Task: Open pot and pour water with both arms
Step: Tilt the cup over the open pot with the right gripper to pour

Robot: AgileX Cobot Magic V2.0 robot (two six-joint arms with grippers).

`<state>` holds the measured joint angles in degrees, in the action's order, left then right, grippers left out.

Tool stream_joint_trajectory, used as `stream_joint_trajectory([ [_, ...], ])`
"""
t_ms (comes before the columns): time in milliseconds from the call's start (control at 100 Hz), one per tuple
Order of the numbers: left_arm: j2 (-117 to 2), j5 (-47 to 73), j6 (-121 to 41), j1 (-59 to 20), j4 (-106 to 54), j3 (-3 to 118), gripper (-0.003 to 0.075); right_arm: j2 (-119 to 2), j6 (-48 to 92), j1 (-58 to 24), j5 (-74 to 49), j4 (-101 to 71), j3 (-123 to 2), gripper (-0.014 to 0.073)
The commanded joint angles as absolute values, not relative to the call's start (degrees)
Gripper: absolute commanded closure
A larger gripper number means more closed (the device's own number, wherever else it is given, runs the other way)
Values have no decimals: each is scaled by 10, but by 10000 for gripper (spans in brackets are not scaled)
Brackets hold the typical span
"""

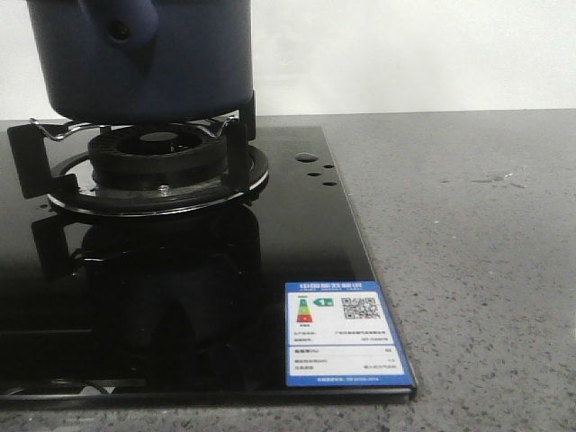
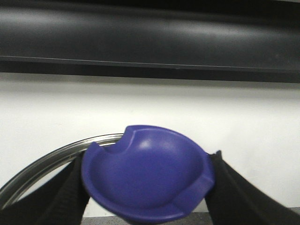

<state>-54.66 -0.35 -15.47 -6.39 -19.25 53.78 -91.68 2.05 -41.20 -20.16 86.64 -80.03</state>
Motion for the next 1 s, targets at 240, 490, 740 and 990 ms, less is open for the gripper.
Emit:
stream_joint_trajectory([
  [240,-535,-62,-155,-62,-192,558,350,-888,21,-415,-200,944,-825,237],
  [490,-535,-62,-155,-62,-192,558,350,-888,21,-415,-200,971,-825,237],
  [740,-535,-62,-155,-62,-192,558,350,-888,21,-415,-200,972,-825,237],
  [990,-535,-62,-155,-62,-192,558,350,-888,21,-415,-200,972,-825,237],
])
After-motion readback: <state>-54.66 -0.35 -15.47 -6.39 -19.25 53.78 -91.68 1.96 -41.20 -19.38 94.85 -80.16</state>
